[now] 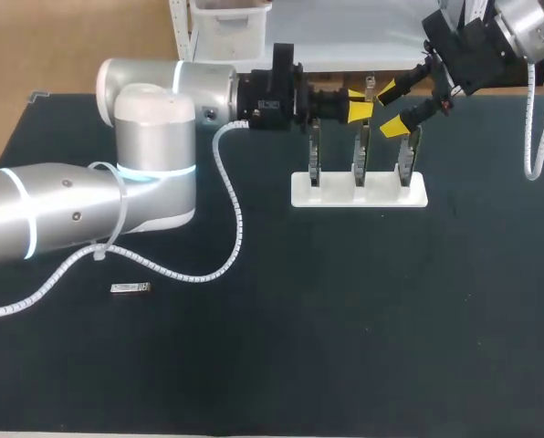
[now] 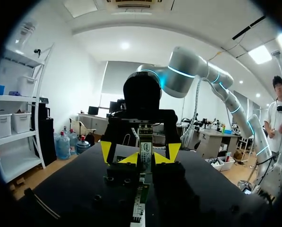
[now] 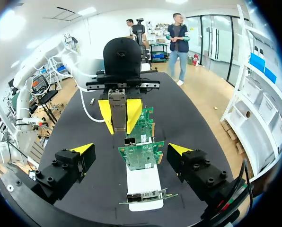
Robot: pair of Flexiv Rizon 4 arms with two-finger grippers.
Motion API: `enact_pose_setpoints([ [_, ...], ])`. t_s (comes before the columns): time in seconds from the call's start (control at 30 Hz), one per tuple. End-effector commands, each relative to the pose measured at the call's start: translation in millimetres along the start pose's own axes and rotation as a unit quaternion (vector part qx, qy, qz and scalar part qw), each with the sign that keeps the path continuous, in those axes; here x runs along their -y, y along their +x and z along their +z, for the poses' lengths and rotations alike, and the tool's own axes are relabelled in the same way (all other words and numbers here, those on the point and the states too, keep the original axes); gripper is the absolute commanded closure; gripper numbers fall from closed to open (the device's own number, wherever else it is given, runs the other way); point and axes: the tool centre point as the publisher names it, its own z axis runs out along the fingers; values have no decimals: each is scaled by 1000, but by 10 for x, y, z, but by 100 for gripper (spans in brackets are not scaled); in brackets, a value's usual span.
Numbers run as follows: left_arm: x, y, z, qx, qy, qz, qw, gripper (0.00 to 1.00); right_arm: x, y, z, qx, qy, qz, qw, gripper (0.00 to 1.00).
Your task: Pick up the optical module with the left hand, and insert it into the network port with the right hand.
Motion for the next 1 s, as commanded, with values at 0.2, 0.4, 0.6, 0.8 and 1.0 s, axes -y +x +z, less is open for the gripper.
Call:
enact_pose_setpoints([
  [0.2, -41, -10, 31, -7, 6, 3, 1000, 100, -15, 4, -3, 1, 2, 0, 1000, 0],
  [0.4, -42, -12, 31, -9, 6, 2, 1000, 100, -15, 4, -3, 1, 2, 0, 1000, 0],
  [0.6, -53, -5, 29, -10, 6, 1, 1000, 100, -15, 4, -3, 1, 2, 0, 1000, 0],
  [0.8, -76, 12, 19, -11, -1, -8, 1000, 100, -15, 4, -3, 1, 2, 0, 1000, 0],
  [1.0, -83, 21, 11, -10, -3, -11, 1000, 100, -15, 4, -3, 1, 2, 0, 1000, 0],
])
